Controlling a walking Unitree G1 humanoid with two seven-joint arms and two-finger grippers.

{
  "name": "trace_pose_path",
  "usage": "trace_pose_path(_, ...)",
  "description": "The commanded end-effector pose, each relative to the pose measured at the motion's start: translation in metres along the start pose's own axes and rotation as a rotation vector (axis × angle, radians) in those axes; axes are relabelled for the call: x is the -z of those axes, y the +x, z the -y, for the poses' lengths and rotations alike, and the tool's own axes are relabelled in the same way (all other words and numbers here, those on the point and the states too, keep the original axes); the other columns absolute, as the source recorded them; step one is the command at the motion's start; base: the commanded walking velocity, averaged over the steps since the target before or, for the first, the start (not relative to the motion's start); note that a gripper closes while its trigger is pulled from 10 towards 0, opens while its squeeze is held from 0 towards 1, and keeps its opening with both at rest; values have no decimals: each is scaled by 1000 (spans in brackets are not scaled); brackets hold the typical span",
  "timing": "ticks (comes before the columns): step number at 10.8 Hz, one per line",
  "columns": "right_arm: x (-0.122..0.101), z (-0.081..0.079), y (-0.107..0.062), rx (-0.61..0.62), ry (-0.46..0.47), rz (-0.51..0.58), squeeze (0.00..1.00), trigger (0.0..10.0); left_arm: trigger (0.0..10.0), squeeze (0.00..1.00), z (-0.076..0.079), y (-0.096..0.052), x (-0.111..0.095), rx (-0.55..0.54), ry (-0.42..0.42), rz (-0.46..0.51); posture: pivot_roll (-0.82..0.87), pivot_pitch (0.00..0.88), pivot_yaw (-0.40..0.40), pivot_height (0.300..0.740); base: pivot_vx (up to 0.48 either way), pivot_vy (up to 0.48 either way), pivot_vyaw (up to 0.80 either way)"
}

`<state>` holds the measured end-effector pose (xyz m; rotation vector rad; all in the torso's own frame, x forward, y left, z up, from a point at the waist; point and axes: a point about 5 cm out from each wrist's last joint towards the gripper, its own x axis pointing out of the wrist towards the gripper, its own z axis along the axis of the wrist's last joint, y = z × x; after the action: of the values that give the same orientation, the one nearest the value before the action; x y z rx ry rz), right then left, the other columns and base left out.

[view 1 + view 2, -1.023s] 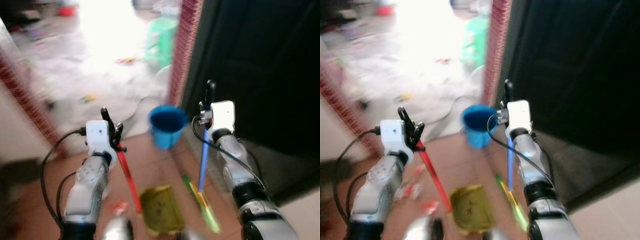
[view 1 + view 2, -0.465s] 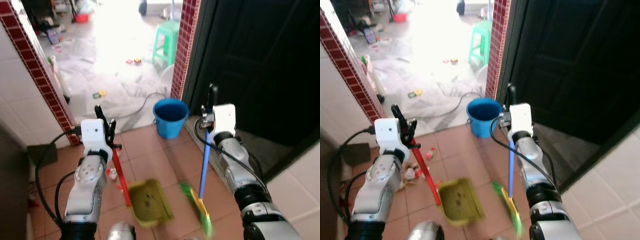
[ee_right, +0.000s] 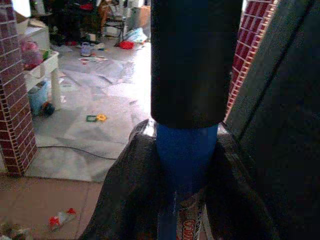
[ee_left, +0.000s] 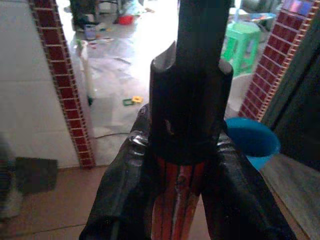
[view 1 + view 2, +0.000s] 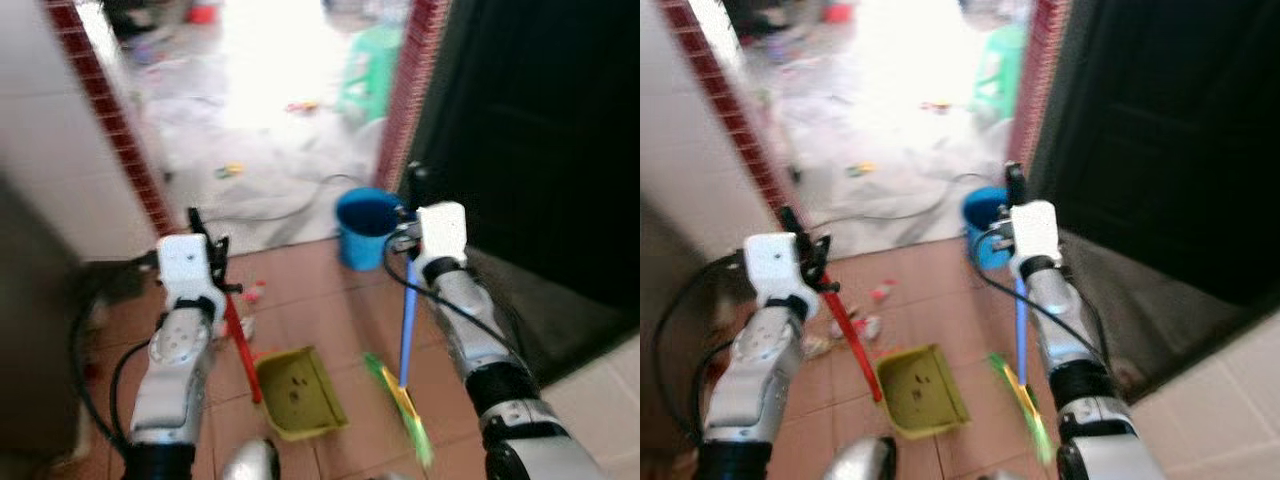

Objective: Sweep floor

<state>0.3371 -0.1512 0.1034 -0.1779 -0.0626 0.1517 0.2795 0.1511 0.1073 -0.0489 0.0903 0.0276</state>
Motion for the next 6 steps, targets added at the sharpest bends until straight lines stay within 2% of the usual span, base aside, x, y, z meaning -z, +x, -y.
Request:
trace_pose_path(1, -13, 3, 4, 9, -19, 56, 0, 10000, 10000, 0, -1, 5, -18, -16, -14, 87, -7, 0, -17, 740, 0, 0, 800)
trace_pose_path(2, -13, 4, 4, 10, -20, 57, 0, 10000, 10000, 0, -3, 5, -19, -31, -14, 94, -8, 0, -13, 740, 0, 0, 800)
trace_pose_path(3, -11, 9, 3, 35, -9, 53, 0, 10000, 10000, 0, -6, 5, -21, -36, -22, 98, -7, 0, -11, 740, 0, 352, 0)
trace_pose_path(6, -11, 6, 2, 30, -8, 52, 0, 10000, 10000, 0, -5, 4, -21, -26, -26, 98, -5, 0, -10, 740, 0, 480, 0)
